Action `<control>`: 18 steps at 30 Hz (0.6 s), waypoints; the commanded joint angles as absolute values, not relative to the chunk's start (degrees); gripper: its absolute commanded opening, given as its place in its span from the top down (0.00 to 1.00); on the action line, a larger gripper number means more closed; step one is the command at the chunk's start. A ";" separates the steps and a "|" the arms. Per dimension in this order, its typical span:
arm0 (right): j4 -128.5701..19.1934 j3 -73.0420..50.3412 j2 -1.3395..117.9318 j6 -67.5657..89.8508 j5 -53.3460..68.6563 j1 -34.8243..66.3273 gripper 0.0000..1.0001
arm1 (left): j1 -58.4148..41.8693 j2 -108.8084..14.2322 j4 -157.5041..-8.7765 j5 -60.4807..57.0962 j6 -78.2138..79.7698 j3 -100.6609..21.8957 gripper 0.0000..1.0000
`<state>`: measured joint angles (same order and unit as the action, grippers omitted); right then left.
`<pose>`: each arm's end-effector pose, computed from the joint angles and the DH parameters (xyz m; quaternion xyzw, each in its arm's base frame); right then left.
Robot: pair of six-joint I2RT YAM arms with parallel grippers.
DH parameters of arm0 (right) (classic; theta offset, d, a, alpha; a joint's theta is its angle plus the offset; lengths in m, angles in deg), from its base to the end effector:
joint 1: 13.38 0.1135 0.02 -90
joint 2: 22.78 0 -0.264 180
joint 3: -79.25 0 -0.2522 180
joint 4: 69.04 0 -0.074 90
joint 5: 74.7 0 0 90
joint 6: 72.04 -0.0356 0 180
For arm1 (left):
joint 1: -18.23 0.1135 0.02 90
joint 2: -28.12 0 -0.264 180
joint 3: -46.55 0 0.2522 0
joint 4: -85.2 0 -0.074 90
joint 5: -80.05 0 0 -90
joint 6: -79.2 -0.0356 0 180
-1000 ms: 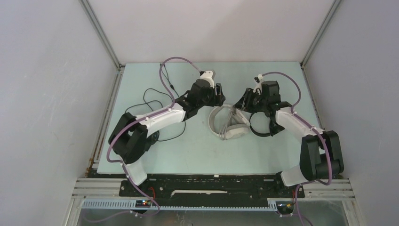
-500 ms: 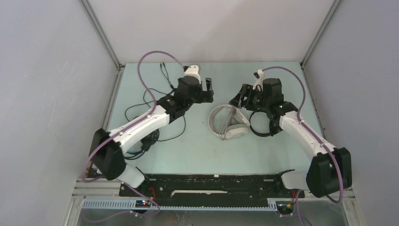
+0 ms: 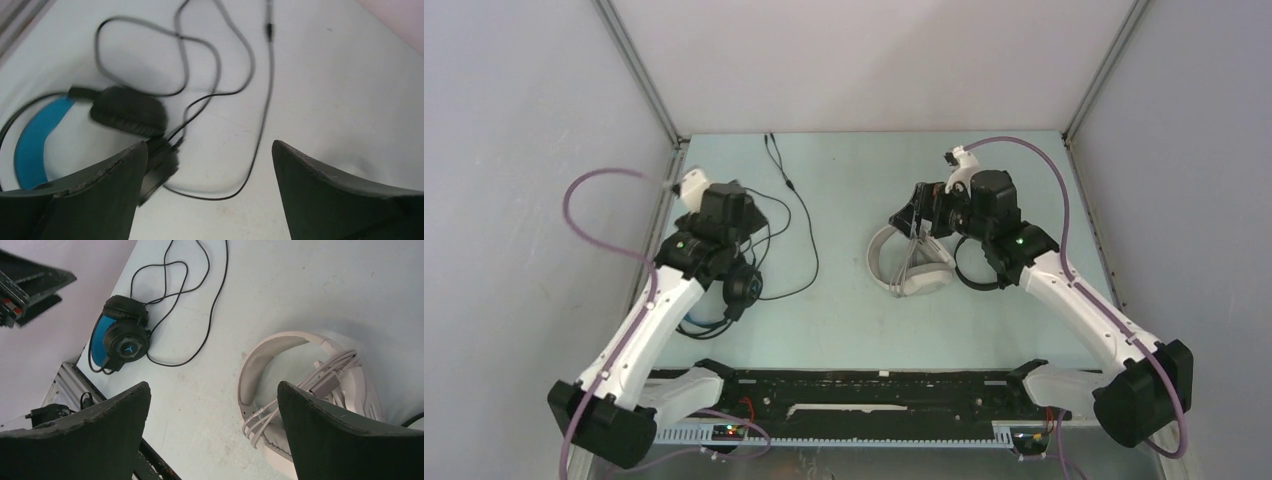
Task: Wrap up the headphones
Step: Pick up the headphones from the corner of the board.
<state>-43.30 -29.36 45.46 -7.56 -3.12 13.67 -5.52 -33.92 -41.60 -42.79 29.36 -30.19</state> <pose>0.2384 0.1344 0.3311 -0.0998 0.8199 0.3620 0.4322 0.2105 -0.0715 0.3460 -0.2449 0.8376 -0.0045 0.4883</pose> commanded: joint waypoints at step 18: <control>-44.27 -27.31 36.94 -4.85 6.19 16.76 0.00 | 26.14 -17.64 -23.90 -34.32 72.42 -7.17 0.23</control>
<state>-43.30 -29.36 37.94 -6.80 6.94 15.86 25.30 -15.87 -24.81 -35.65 70.30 -8.80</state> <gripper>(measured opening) 0.994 0.776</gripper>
